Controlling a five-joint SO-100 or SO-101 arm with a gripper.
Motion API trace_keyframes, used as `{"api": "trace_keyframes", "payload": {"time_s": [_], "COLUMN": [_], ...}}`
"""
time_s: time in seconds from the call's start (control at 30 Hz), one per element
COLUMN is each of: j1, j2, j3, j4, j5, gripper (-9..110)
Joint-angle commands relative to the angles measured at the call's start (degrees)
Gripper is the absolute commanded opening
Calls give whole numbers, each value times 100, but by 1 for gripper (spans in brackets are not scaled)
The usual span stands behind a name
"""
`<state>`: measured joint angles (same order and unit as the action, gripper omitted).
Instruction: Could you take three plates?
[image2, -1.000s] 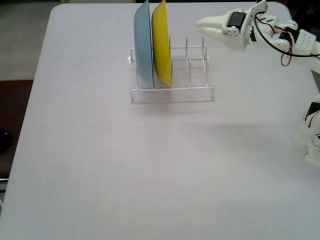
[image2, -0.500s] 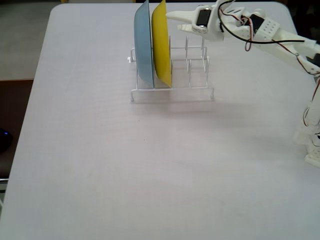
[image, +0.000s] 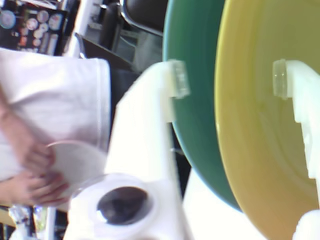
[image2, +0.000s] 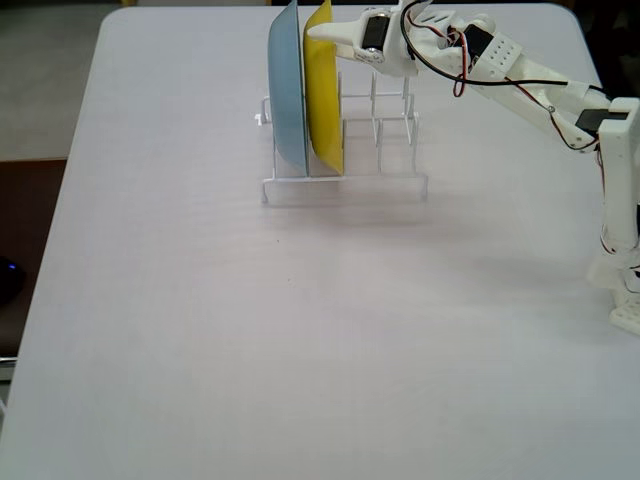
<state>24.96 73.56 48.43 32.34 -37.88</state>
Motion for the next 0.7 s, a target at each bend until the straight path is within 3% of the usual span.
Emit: {"api": "trace_keyframes", "payload": {"time_s": [0.0, 0.17, 0.5, 0.67], "j1": [62, 26, 53, 44], "j2": [9, -88, -132, 677], "j3": [-712, -949, -2593, -2760], "j4": [132, 237, 1538, 2057], "j5": [141, 439, 765, 712], "gripper": [8, 0, 0, 0]}}
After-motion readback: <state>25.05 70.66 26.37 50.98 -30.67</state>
